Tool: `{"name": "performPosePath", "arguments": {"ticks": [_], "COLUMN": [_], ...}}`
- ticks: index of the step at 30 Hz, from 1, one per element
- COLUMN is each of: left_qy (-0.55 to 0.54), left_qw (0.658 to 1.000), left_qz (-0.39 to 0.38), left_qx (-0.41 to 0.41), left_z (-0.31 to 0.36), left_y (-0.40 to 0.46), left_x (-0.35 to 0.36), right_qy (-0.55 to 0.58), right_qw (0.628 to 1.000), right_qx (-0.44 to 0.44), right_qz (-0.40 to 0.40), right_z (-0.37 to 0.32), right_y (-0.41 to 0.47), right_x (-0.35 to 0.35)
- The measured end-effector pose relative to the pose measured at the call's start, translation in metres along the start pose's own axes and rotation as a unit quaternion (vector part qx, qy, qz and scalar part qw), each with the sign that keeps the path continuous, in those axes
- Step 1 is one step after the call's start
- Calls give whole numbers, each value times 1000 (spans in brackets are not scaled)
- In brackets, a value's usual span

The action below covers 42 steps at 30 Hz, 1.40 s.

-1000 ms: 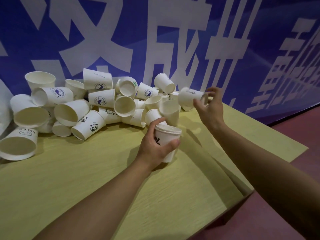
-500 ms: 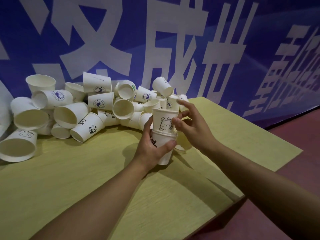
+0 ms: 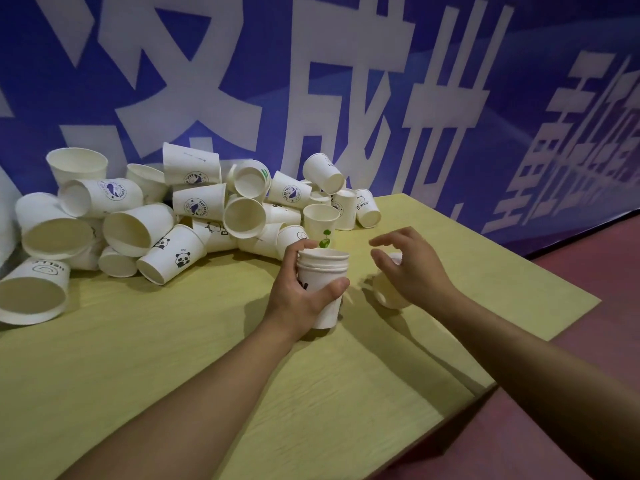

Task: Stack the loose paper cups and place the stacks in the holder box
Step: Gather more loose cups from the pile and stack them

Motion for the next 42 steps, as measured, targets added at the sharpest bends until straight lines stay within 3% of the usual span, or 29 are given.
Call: {"name": "performPosePath", "arguments": {"ticks": [7, 11, 14, 17, 21, 25, 29, 35, 42], "left_qy": [11, 12, 9, 10, 14, 7, -3, 8, -16], "left_qw": [1000, 1000, 1000, 1000, 999, 998, 996, 997, 999], "left_qz": [-5, -7, -14, -23, -35, -62, -89, -81, -45], "left_qx": [-3, 5, 6, 10, 20, 17, 6, -1, 13], "left_z": [2, 5, 6, 6, 6, 6, 4, -2, 1], "left_y": [-2, -4, -5, -5, -5, -7, -6, 0, -1], "left_x": [1, 2, 2, 3, 6, 8, 11, 10, 3], "right_qy": [49, 100, 119, 205, 277, 295, 328, 355, 272], "right_qw": [992, 947, 927, 932, 952, 947, 941, 932, 960], "right_qx": [117, 245, 244, 216, 128, 65, 26, 37, -54], "right_qz": [-15, -181, -260, -207, 14, 111, 76, 55, 21], "right_z": [32, 53, 53, 44, 28, 0, -35, -51, -58], "right_y": [0, -9, -13, -4, 17, 21, 14, 8, 2], "right_x": [-13, -1, 1, 2, -19, -29, -14, 3, 4]}}
Point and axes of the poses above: each hand's wrist, its own y-axis towards the middle knuckle, its own x-axis out of the palm, z = x × y, the point moved 7 cm from there along y, towards the middle knuckle, and after that the axes turned 15 degrees about -x, right-handed, at the moved point
